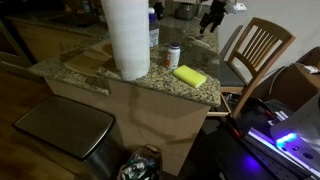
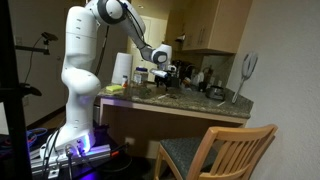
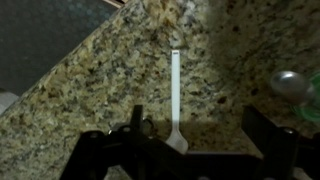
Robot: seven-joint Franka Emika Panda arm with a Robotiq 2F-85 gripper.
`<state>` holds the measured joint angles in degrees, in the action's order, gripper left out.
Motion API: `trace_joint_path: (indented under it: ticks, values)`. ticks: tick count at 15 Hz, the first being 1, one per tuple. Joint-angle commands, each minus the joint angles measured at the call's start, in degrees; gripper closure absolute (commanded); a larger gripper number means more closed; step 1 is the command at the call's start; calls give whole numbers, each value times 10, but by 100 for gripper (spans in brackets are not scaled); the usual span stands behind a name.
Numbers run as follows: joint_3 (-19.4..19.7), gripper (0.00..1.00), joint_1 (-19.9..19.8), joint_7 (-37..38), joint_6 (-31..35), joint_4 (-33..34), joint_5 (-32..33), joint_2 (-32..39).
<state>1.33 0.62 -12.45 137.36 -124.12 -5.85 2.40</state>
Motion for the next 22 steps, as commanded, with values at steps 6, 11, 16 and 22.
trace_joint_path:
  ticks: [6,11,16,22]
  values:
    - [-8,0,-4,45,13,4,37,55]
    - [-11,0,-6,40,14,1,35,66]
    - [-11,33,-5,41,11,5,37,68]
    - [-8,76,-7,46,1,12,41,64]
